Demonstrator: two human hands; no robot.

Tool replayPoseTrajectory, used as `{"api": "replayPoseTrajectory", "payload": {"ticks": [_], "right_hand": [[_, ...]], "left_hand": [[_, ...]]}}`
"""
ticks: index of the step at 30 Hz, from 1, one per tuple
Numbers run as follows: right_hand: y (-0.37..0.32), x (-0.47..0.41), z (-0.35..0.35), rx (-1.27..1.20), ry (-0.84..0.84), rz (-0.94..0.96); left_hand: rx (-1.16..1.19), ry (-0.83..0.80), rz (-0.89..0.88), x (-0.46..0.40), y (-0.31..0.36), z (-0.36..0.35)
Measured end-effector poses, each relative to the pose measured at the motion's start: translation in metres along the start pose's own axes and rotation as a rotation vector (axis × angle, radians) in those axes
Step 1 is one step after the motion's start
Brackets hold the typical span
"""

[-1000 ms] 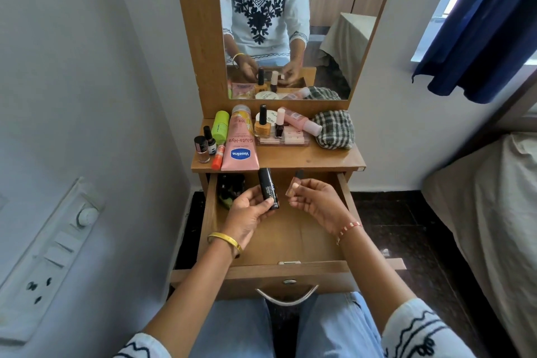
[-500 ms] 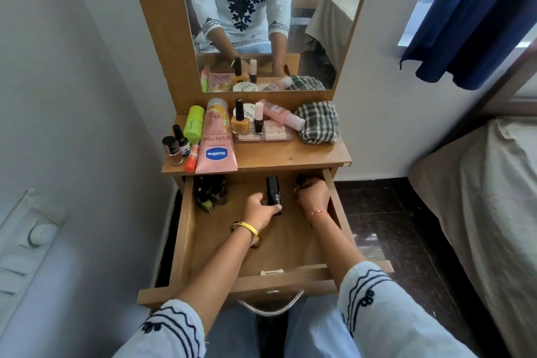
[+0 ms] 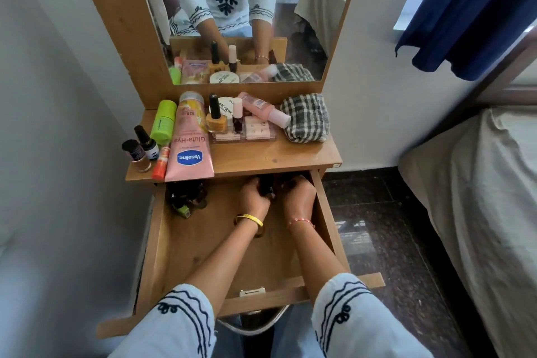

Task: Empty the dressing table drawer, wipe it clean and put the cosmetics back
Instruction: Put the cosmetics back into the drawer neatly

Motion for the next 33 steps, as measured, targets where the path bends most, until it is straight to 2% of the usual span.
{"api": "replayPoseTrajectory", "payload": {"ticks": [12, 20, 28, 33], "right_hand": [[0.001, -0.006, 0.0, 0.055, 0.053, 0.031], [-0.002, -0.004, 0.0, 0.121, 0.015, 0.002], [-0.005, 0.006, 0.006, 0.073, -0.061, -0.126], [-0.009, 0.025, 0.008, 0.057, -0.124, -0.115]], "left_hand": [[-0.187, 0.005, -0.116, -0.009, 0.02, -0.016], [-0.117, -0.01, -0.11, -0.007, 0.017, -0.014], [-0.067, 0.009, -0.095, 0.007, 0.013, -0.001], [-0.001, 0.011, -0.099, 0.017, 0.009, 0.013]]}}
Point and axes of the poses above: each hand's wrist, its own x-axis away from the middle knuckle, its own z-axis out of the back of the hand, y = z × x, the point moved 9 cm from there along -x, towards the middle knuckle, and after that the axes turned 10 degrees about -x, right-handed, at the moved point
